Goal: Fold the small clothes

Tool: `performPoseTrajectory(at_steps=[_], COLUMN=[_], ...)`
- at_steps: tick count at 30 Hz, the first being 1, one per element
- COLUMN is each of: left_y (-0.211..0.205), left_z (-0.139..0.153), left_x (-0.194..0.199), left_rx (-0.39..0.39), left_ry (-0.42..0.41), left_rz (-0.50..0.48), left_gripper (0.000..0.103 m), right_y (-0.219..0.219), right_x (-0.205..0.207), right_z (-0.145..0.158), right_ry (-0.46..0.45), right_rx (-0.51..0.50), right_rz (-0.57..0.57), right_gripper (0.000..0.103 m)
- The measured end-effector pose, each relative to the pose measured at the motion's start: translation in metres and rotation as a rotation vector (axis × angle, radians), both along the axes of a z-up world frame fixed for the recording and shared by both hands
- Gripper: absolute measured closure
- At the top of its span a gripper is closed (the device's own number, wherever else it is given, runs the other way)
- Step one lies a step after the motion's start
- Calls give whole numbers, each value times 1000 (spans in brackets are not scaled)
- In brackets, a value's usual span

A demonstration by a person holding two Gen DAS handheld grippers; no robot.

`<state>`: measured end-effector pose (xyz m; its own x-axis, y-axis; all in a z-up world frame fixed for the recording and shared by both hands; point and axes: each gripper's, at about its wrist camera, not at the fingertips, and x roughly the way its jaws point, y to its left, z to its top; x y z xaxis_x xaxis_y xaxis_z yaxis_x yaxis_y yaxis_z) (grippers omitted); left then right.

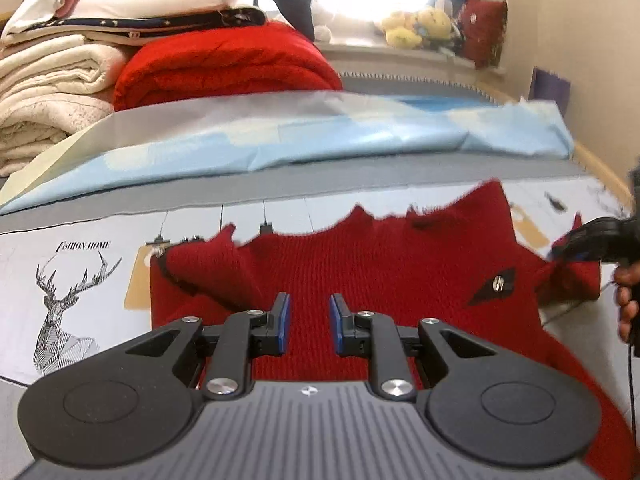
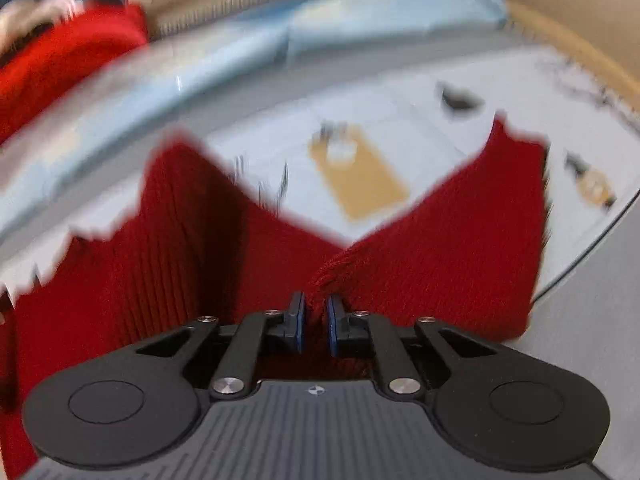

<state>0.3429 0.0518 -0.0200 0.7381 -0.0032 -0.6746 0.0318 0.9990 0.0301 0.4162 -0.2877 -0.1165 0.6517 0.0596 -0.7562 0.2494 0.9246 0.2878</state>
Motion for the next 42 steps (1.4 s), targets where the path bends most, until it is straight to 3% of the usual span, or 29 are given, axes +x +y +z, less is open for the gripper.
performPoseTrajectory(at_steps=[3,5,7,11,13,17,21,26,30,32,34,37,39,42], left_y=[9,14,18,18,13,3,-2,-3,-2,1,6,14,20,26], left_z=[4,2,-1,1,1,-4,-13,-20,-21,-22,-24,-27,-27,-23], left_x=[3,6,6,5,5,3,4,11,17,20,22,26,27,28], left_rx=[1,-9,-25,-88,-84,-76,-61,-68,-69,-67,-66,-72,-83,-107], left_ry=[-1,20,45,60,61,69,90,106,109,114,120,136,137,135], left_rz=[17,33,53,74,68,61,60,75,77,81,87,100,109,116], left_gripper=[80,80,80,80,80,80,80,80,80,80,80,80,80,80], right_y=[-29,-55,-86,-138,-146,-151,-154,-162,-157,-154,-154,-165,-180,-212], right_x=[-22,-39,-55,-75,-85,-85,-60,-13,25,38,45,40,24,-14], right_z=[36,41,25,-34,-47,-43,-39,-38,-48,-53,-55,-44,-27,-2], right_ry=[-163,-208,-166,29,28,-35,-57,-68,-9,3,-1,-92,-231,-468], right_rx=[-68,-143,-185,-45,-7,-22,-77,-138,-201,-235,-254,-234,-196,-136], right_rz=[-79,-161,-257,-286,-266,-210,-100,-53,-35,-30,-53,-163,-271,-518], right_gripper=[93,93,93,91,77,59,60,60,60,66,88,93,94,93])
